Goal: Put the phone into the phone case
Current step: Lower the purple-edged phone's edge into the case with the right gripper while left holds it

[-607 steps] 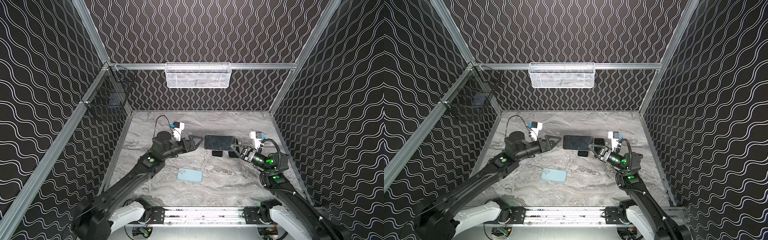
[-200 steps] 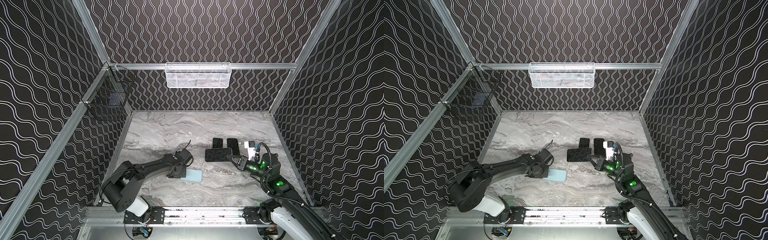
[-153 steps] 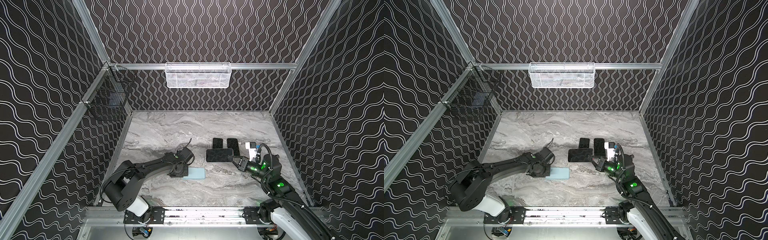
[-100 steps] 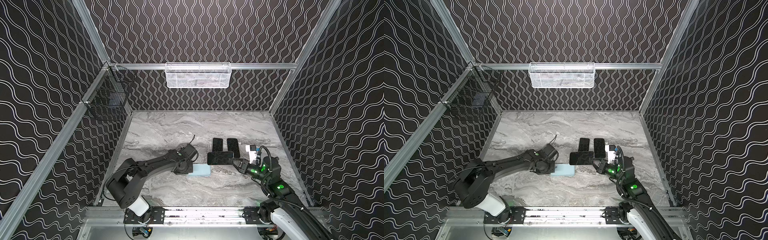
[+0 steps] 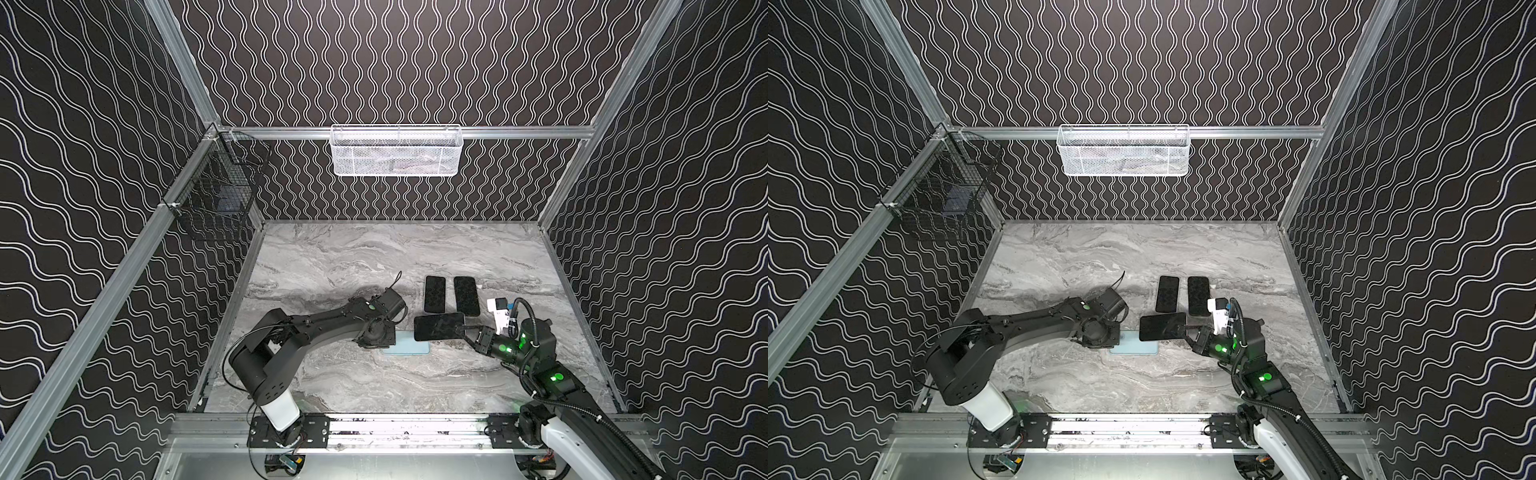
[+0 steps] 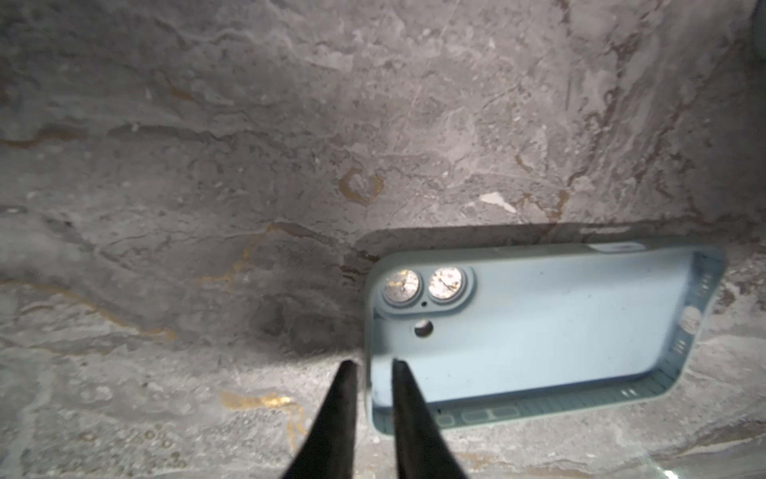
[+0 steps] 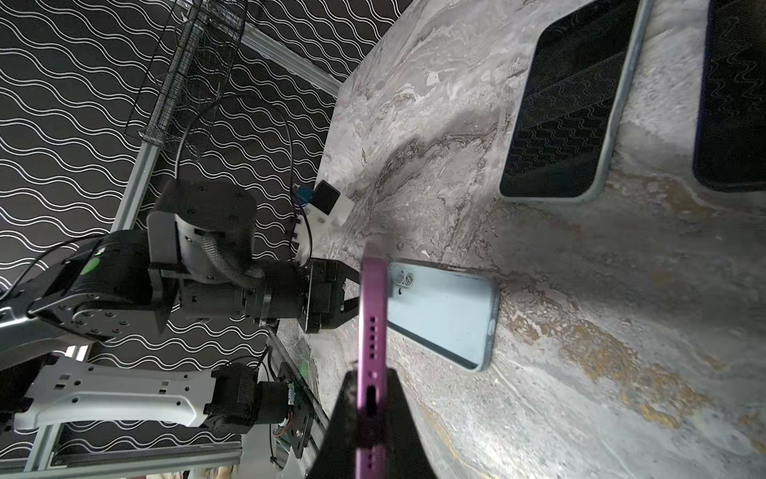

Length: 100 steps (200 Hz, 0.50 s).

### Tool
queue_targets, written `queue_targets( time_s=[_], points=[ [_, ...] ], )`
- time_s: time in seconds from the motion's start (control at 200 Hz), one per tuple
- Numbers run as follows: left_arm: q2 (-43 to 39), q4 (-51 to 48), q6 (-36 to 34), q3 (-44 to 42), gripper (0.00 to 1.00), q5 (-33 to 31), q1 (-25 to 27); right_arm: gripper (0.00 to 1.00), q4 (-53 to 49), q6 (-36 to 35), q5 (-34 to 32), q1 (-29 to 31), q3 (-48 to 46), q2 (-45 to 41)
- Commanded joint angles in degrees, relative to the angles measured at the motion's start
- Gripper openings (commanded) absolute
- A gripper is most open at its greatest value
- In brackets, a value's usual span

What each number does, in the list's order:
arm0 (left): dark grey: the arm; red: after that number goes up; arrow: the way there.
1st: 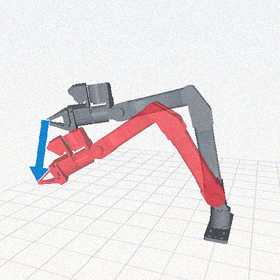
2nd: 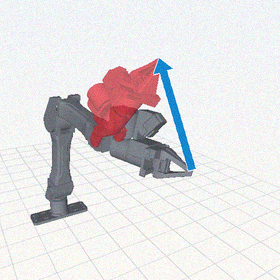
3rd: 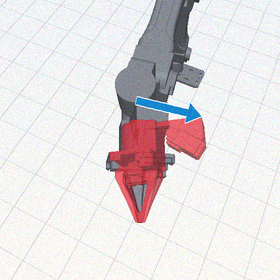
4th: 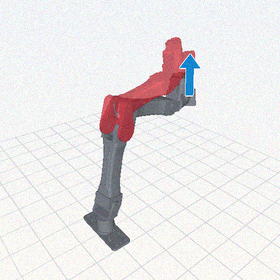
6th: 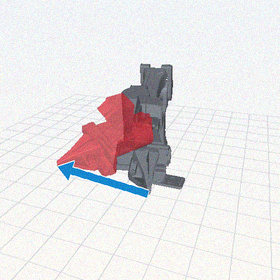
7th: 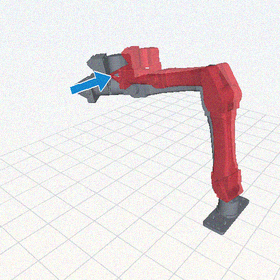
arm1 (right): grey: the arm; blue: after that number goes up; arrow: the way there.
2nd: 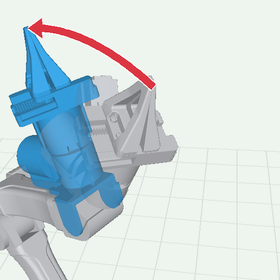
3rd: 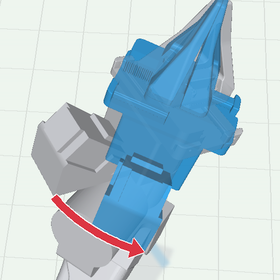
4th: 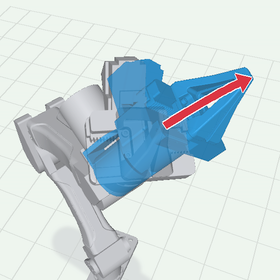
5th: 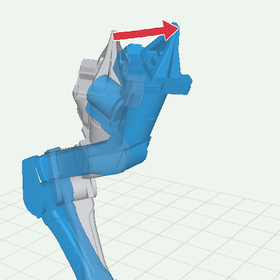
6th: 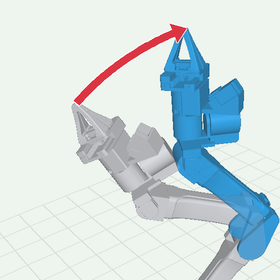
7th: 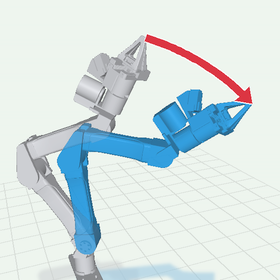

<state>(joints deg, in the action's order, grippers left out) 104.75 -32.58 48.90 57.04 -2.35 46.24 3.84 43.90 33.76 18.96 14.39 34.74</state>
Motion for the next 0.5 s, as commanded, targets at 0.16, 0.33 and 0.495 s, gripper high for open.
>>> queue_targets(
  time_s=[0.16, 0.33, 0.495],
  points=[
    [-4.54, -0.82, 0.9, 0.73, 0.63, -1.56, -0.33, 0.0, 3.4, -0.84, 2.14, 0.02, 0.45, 3.5],
    [-11.56, 3.01, 0.41, -2.81, 0.88, 0.42, -4.57, 0.0, 7.49, 1.56, 2.98, 0.19, -0.32, 7.09],
    [-16.23, 14.49, -0.71, -9.21, 0.98, 10.53, -10.85, 0.0, 11.0, 3.62, 1.06, 2.65, -0.36, 10.97]
  ],
)
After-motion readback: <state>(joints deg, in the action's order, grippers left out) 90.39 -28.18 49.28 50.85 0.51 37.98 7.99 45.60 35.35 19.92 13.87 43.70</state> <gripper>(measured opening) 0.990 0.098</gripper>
